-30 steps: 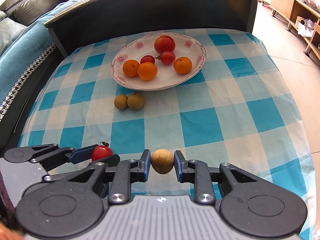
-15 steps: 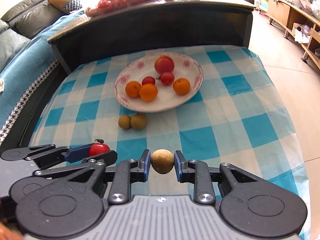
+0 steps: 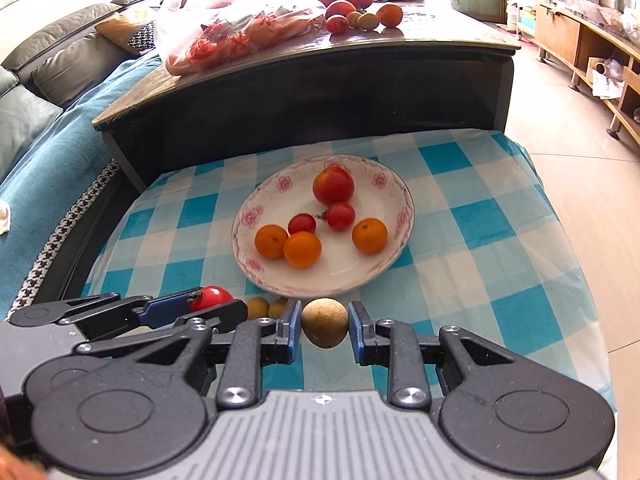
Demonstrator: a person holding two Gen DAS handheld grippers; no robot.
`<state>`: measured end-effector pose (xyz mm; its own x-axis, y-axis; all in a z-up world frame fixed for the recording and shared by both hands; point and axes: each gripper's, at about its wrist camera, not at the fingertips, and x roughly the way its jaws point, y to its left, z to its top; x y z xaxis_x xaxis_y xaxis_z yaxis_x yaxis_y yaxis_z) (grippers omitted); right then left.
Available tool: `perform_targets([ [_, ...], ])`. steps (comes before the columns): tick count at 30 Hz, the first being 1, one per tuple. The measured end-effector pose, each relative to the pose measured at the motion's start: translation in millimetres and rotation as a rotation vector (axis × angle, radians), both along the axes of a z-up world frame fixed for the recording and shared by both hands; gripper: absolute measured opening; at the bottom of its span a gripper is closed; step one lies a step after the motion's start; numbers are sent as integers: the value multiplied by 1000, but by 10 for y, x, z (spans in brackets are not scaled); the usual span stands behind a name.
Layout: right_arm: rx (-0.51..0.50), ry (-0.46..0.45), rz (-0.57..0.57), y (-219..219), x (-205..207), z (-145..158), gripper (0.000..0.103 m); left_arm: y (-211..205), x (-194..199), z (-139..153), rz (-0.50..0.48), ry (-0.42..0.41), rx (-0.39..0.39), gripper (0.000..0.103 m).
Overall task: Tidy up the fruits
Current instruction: 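Carry the red tomato and brown fruit over the white bowl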
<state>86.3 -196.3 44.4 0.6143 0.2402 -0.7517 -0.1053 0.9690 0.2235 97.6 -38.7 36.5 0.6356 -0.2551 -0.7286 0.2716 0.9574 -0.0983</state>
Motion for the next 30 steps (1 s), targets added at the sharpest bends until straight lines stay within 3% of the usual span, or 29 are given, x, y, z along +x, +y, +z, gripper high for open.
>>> perform_targets([
  [17,-23,26,-6,-41,657,-141,31,-74,539,-159,-4,17,28,35],
  [30,-28,45,-16,-82,926,-281,31,-124,729,-228,-8,12,49,35],
])
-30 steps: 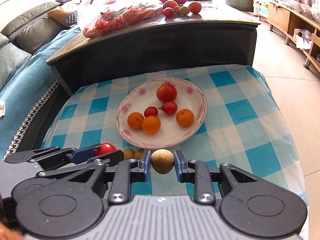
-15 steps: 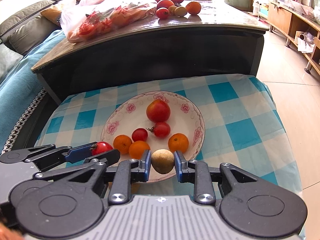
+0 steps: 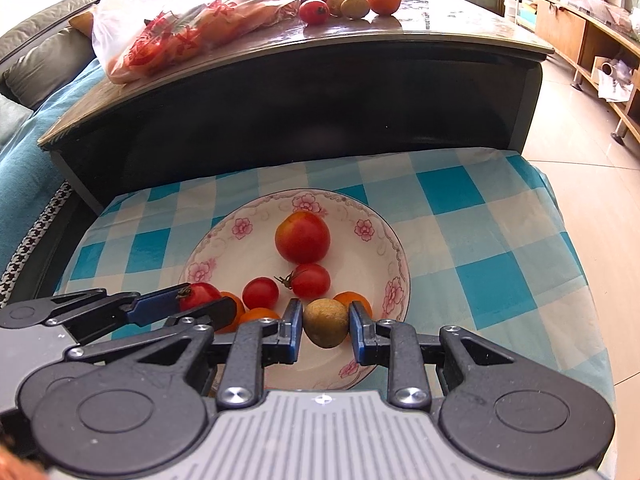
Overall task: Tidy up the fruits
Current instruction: 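Carry the red tomato and brown fruit over the white bowl, then lower both fruits into the bowl and open both grippers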
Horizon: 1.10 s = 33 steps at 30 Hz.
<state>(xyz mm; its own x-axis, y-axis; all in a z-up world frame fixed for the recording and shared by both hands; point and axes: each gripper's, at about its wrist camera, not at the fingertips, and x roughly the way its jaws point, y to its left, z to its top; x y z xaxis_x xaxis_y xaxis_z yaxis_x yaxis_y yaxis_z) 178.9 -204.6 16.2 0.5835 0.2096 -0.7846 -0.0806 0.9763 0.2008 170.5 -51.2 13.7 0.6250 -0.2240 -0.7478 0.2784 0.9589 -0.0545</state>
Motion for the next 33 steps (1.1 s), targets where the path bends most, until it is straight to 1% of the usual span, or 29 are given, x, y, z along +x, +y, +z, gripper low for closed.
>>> perform_targets([
  [13,4,8,-11,-25,107,-84,31,-23,83,-53,-3,0,8,35],
  [24,-8,6,-18,-22,148,-134,32,-4,132,-87,4,11,-4,36],
  [33,-13,-2,-25,-20,139,-132,32,-4,136,-84,10,10,-2,41],
])
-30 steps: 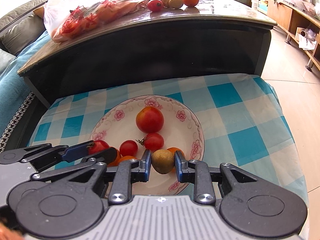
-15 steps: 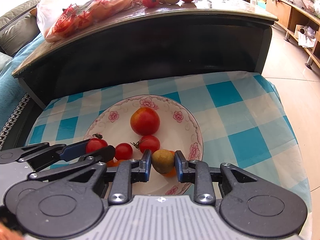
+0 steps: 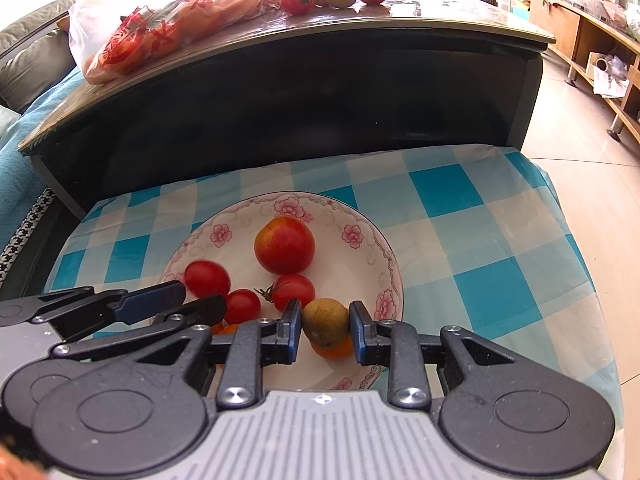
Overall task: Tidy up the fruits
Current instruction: 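Lower both fruits into the bowl and open both grippers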
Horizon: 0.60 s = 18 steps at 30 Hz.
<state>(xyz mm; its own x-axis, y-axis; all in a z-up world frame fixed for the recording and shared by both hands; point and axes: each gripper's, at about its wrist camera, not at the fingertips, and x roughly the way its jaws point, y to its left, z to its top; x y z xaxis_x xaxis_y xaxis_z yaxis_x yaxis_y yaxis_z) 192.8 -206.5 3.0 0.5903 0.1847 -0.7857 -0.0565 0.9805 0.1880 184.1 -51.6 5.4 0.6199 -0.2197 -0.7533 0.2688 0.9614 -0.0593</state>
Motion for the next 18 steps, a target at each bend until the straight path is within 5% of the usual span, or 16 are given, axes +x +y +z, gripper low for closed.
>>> perform_targets([
  [18,7,-23,-16,-20,-44,87,32,39,-43,67,17,-21,-2,50],
])
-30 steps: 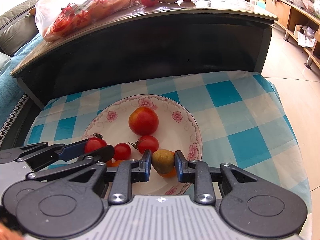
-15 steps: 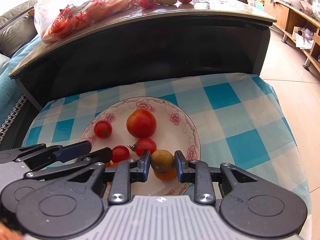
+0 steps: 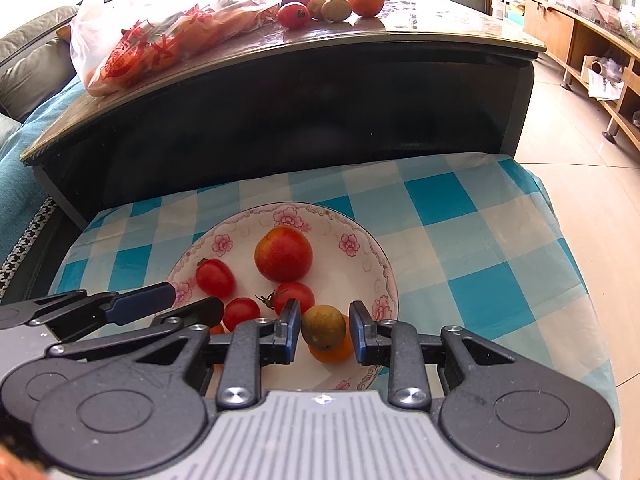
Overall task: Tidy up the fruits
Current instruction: 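Lower both fruits into the bowl and open both grippers, then withdraw both open tools toward the last brown fruits beside the bowl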
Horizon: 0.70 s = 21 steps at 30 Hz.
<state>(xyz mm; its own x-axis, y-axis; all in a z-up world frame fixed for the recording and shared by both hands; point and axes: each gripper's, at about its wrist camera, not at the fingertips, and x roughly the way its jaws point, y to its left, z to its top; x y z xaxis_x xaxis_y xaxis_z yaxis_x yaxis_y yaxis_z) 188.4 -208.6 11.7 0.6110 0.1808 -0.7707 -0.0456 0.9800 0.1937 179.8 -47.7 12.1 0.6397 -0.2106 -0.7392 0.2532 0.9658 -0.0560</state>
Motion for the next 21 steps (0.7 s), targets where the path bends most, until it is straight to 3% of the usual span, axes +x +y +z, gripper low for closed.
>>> perform_targets([
  [21,1,-24,40,106,-283,144,33,208,-335,131,21,-5,-7,58],
])
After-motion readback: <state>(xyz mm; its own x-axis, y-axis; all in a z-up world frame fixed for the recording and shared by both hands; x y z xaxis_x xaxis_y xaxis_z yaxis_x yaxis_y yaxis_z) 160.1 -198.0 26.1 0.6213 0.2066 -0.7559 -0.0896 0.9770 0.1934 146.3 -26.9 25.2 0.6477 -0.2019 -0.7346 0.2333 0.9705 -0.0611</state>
